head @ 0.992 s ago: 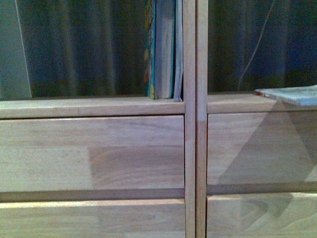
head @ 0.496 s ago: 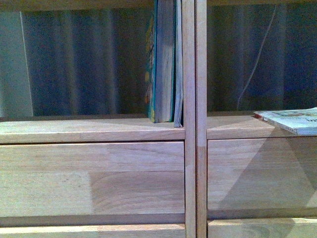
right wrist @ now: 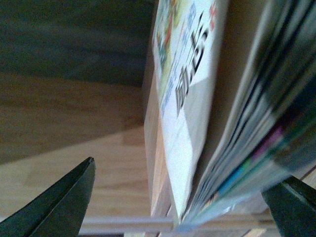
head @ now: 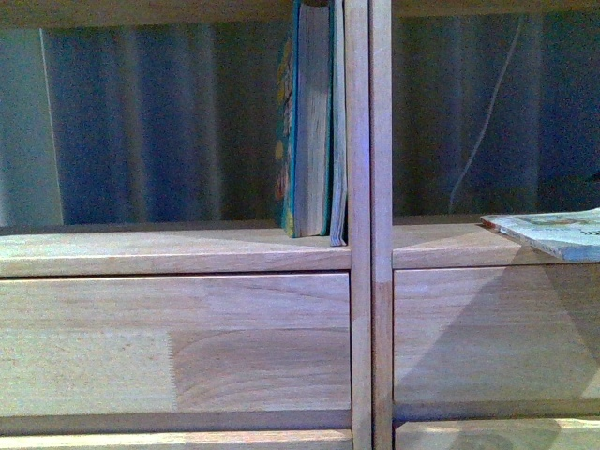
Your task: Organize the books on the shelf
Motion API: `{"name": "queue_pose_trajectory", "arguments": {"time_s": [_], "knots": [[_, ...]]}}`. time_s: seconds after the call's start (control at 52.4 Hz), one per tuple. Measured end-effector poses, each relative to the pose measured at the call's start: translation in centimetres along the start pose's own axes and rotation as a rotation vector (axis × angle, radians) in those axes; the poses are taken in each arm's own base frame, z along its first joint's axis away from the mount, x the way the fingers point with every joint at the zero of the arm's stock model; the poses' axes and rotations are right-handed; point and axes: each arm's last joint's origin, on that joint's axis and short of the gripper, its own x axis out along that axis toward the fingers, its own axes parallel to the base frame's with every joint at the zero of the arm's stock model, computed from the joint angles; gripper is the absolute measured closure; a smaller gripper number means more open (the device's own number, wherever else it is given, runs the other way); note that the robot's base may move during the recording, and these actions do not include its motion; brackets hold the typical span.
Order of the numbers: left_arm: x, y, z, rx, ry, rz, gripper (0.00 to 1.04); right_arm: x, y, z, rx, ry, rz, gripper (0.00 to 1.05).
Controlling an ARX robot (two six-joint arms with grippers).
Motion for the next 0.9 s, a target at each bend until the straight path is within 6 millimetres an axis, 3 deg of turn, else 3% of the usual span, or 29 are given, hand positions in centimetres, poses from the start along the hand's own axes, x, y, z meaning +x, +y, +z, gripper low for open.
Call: {"name": "queue_pose_trajectory", "arguments": {"time_s": [0.191, 0.286, 0.458, 0.687, 0.859, 0.897], "knots": [[0.0, 0.0, 0.0, 0.0, 0.0, 0.0, 0.07, 1.1, -0.3, 2.0, 0.029, -0.089, -0.007, 0.07], [0.0, 0.0, 0.0, 0.0, 0.0, 0.0, 0.07, 1.2, -0.3, 2.6, 0.037, -0.115, -0.005, 0.21], [0.0, 0.0, 0.0, 0.0, 0.0, 0.0, 0.07, 1.5, -0.1, 2.0, 0.055, -0.092, 0.013, 0.58], [0.0, 0.0, 0.0, 0.0, 0.0, 0.0, 0.07, 2.0, -1.1, 1.5, 0.072, -0.073, 0.007, 0.93], [0.0, 0.0, 0.0, -0.003, 0.001, -0.008, 0.07, 1.0, -1.5, 2.1, 0.087, -0.06, 0.033, 0.97], [0.1, 0.0, 0.0, -0.032, 0.011, -0.099, 0.07, 0.6, -1.5, 2.3, 0.085, -0.055, 0.044, 0.97]]}}
